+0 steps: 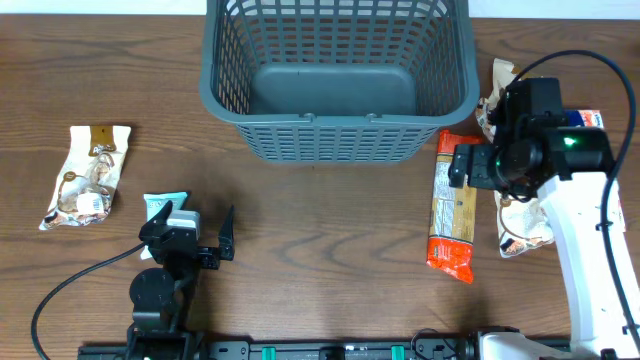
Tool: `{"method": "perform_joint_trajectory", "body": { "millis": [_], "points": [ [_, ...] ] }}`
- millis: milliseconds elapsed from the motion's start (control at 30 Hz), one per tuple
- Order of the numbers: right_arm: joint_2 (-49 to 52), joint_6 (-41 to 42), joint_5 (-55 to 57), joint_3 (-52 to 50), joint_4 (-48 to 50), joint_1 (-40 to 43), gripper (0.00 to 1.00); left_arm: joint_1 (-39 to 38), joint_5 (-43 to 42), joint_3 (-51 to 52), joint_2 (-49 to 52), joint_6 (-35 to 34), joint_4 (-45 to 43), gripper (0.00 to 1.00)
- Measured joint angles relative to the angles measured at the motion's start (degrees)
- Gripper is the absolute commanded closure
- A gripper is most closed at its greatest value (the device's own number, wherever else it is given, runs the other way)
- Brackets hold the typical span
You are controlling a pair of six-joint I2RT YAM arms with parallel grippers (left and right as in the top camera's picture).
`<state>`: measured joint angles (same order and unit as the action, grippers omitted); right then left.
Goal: Pack container
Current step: 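Move the right gripper over the spaghetti pack and grasp it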
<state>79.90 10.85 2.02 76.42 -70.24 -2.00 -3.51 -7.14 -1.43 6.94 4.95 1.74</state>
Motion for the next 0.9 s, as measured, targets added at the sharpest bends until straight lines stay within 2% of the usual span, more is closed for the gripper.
{"method": "perform_joint_trajectory", "body": {
  "millis": [333,533,900],
  "points": [
    [0.0,-1.4,0.2,-17.0,15.4,0.0,0.01,0.0,0.0,0.0,0.0,0.0,0.0,0.01],
    [0.0,-1.4,0.1,-25.0,21.4,0.0,0.01,0.0,0.0,0.0,0.0,0.0,0.0,0.02],
    [1.0,-1.5,-0.1,-26.8,30.8,1.9,0.01,0.0,0.0,0.0,0.0,0.0,0.0,0.01]
  ]
}}
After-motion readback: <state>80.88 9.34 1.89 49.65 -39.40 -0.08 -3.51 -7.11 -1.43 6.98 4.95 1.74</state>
